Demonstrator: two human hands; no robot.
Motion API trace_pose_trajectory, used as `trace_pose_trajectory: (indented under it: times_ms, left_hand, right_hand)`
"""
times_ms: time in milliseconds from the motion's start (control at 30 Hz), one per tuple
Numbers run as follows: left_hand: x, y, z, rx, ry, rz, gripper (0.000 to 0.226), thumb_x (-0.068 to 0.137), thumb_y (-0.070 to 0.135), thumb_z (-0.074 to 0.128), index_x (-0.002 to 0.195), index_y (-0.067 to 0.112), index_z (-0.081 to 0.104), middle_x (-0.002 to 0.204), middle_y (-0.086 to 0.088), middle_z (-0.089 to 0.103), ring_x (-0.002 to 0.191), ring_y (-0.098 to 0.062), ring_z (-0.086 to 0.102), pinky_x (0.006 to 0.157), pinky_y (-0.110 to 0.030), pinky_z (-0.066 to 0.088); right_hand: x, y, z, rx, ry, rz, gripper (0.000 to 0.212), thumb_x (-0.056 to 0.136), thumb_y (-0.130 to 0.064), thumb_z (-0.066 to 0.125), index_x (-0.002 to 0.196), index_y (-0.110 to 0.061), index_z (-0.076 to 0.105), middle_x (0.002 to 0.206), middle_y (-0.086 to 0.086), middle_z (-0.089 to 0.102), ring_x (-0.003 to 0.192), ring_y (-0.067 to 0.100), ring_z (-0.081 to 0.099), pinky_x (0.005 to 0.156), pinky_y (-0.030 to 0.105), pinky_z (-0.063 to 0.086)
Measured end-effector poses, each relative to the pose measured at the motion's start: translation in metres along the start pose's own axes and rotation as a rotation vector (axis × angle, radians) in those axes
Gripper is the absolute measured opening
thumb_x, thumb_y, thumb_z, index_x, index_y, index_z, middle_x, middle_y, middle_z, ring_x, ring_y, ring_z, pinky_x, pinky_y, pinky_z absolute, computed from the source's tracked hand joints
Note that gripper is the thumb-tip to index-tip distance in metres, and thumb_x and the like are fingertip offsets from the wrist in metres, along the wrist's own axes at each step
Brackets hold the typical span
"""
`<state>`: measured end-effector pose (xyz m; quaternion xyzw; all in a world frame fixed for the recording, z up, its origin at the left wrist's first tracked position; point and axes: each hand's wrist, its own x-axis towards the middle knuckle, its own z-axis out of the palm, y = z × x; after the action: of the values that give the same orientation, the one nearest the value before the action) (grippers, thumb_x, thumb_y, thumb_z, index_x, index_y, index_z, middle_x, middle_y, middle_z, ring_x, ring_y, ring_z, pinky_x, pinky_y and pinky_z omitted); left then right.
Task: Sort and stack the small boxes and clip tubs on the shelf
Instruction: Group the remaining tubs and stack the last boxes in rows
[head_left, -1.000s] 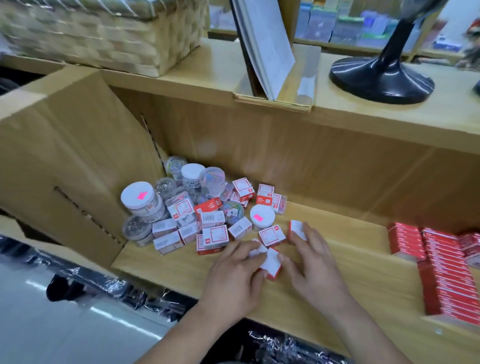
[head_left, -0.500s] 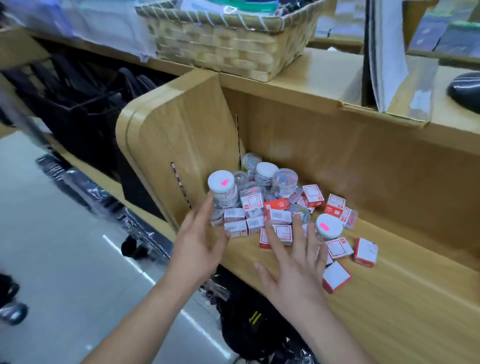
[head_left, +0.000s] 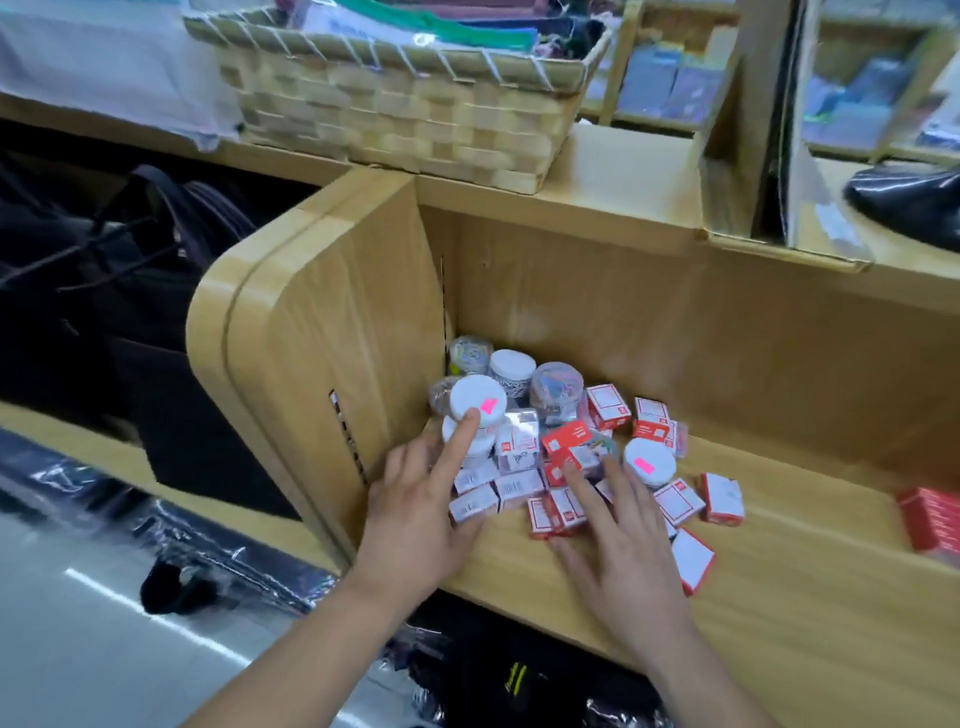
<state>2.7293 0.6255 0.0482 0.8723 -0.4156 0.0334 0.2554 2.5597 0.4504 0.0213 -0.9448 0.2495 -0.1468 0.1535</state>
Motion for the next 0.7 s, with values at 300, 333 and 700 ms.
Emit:
trace_pose_trajectory:
  times_ms: [300,333,700]
  left_hand:
    - [0.008,0.022,0.013,0.013,-0.102,0.129,0.105,0.084,0.050,0.070,0.155,0.054,-0.008,0.148,-0.007,0.031,0.125,-0.029,0.037,0.094,-0.044,0.052]
    - [0.009,0.027,0.016,0.004,-0.110,0.129,0.106,0.084,0.051,0.070,0.154,0.055,-0.010,0.147,-0.006,0.030,0.125,-0.028,0.036,0.092,-0.044,0.053]
    - [0.049,0.083,0.045,0.011,-0.255,0.204,0.115,0.085,0.053,0.070,0.149,0.052,-0.024,0.137,-0.007,0.037,0.130,-0.029,0.034,0.105,-0.040,0.042]
  right_hand:
    - [0.000,0.022,-0.021,0.019,0.120,0.204,0.122,0.060,-0.060,0.085,0.157,-0.034,0.015,0.160,0.014,0.019,0.149,0.034,0.020,0.114,0.056,0.032]
    - [-0.005,0.019,-0.023,0.036,0.130,0.222,0.126,0.060,-0.056,0.087,0.158,-0.035,0.011,0.161,0.015,0.017,0.150,0.034,0.019,0.115,0.056,0.032]
    - [-0.029,0.038,-0.013,0.068,0.191,0.317,0.085,0.072,-0.052,0.082,0.144,-0.024,0.049,0.164,0.013,0.014,0.147,0.036,0.026,0.107,0.054,0.043]
